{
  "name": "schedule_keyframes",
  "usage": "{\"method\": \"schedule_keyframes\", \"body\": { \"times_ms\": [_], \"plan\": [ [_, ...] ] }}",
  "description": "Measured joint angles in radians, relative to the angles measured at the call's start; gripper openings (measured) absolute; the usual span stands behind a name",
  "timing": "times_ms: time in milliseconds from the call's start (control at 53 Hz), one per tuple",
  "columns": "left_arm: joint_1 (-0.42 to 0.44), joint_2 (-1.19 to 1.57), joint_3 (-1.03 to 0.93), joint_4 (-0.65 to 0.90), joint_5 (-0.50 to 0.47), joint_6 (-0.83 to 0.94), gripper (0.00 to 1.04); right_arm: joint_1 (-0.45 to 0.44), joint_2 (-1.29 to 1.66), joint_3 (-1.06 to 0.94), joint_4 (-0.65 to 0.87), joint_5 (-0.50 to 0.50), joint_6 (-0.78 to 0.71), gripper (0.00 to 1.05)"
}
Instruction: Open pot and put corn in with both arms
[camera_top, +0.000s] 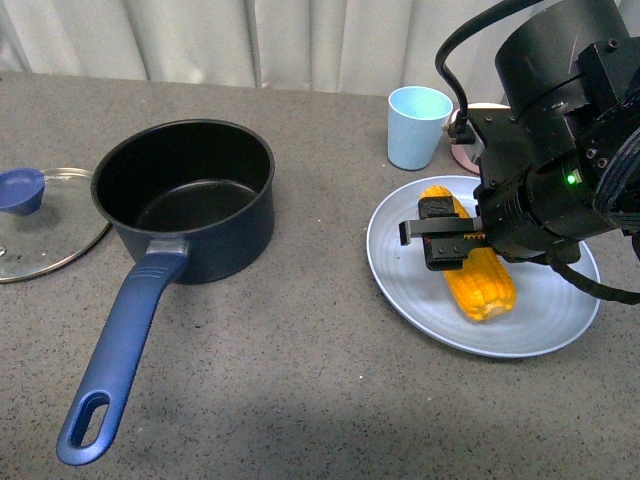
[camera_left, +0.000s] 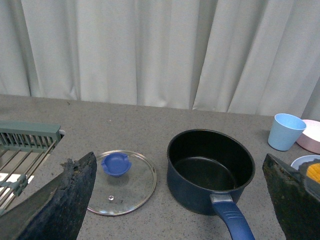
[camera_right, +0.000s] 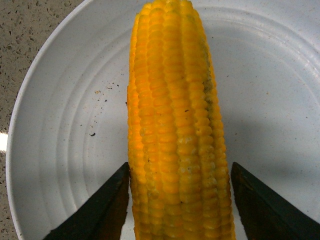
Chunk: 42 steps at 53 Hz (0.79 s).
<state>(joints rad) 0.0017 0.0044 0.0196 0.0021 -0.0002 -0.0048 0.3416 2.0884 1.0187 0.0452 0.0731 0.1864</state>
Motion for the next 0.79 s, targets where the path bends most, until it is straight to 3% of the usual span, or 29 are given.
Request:
{"method": "schedule_keyframes", "body": {
  "times_ms": [113, 321, 491, 623, 792],
  "plan": [
    [0.0, 0.0, 0.0, 0.0, 0.0, 0.0, 0.98, 0.0, 0.0, 0.002, -0.006, -0.009, 0.006, 0.38],
    [0.0, 0.0, 0.0, 0.0, 0.0, 0.0, 0.98, -0.009, -0.018, -0.008, -0.006, -0.061, 0.026, 0.22],
    [0.0, 0.0, 0.0, 0.0, 0.0, 0.0, 0.98, -0.023, -0.1, -0.042, 0.011, -0.162, 0.072, 0.17],
    [0.0, 0.0, 0.0, 0.0, 0.0, 0.0, 0.98, -0.031, -0.18, -0.029, 0.038, -0.309, 0.172, 0.14],
    [0.0, 0.0, 0.0, 0.0, 0.0, 0.0, 0.98, 0.022, -0.145, 0.078, 0.079, -0.446, 0.313, 0.13]
  ]
}}
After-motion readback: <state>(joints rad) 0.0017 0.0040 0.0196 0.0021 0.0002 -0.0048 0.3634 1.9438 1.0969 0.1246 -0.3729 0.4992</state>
